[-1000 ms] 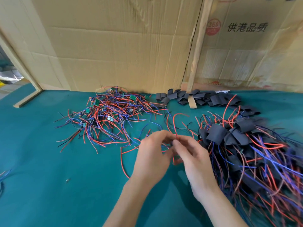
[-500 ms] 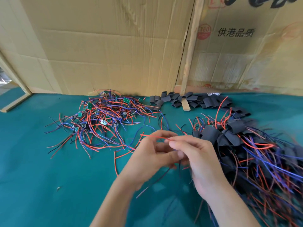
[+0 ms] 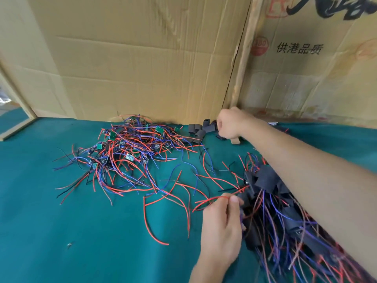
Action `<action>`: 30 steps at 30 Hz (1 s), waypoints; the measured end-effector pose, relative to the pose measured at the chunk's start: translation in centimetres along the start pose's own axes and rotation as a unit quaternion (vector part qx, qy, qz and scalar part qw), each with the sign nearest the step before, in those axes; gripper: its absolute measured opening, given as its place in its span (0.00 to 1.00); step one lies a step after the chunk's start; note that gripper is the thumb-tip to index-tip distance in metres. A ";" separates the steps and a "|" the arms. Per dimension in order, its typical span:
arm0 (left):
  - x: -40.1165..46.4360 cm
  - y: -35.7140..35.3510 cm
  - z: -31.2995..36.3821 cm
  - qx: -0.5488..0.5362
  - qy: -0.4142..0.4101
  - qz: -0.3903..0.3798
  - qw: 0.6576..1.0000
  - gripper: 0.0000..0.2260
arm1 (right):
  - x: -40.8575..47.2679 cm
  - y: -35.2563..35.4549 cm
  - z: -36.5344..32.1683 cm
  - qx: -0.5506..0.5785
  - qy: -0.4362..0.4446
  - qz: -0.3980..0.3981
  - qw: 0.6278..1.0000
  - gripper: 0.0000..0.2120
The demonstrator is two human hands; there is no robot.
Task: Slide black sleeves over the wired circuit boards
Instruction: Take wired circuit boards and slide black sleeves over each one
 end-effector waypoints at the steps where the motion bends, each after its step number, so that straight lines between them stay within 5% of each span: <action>1: 0.0 -0.1 0.0 -0.003 0.002 0.000 1.000 0.14 | 1.2 -0.9 0.1 -0.001 0.001 -0.021 1.000 0.14; 7: 0.2 0.4 0.3 -0.001 -0.031 0.005 1.000 0.14 | 4.1 -6.0 1.1 -0.015 0.005 -0.128 0.992 0.16; 11: 0.3 0.4 0.2 -0.009 -0.030 0.017 0.999 0.18 | 5.3 -7.3 1.7 -0.033 -0.017 -0.114 0.993 0.18; 14: 0.2 0.5 0.3 -0.026 -0.030 0.023 0.999 0.12 | 5.0 -7.6 1.9 -0.032 -0.025 -0.098 0.994 0.03; 18: 0.2 0.6 0.0 -0.032 -0.025 0.036 0.999 0.07 | 4.1 -6.5 2.2 0.000 -0.035 -0.075 0.997 0.12; 30: 0.3 1.5 0.5 -0.029 -0.017 0.118 0.993 0.12 | -13.4 0.2 3.3 0.217 0.059 -0.007 0.974 0.06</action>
Point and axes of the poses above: each hand's wrist, its own x-axis towards the middle knuckle, its own y-axis out of the back of the hand, z = x × y, the point moved 5 cm from there along x, towards the middle knuckle, and after that the axes turned 12 degrees about -y, right-handed, at the moved point
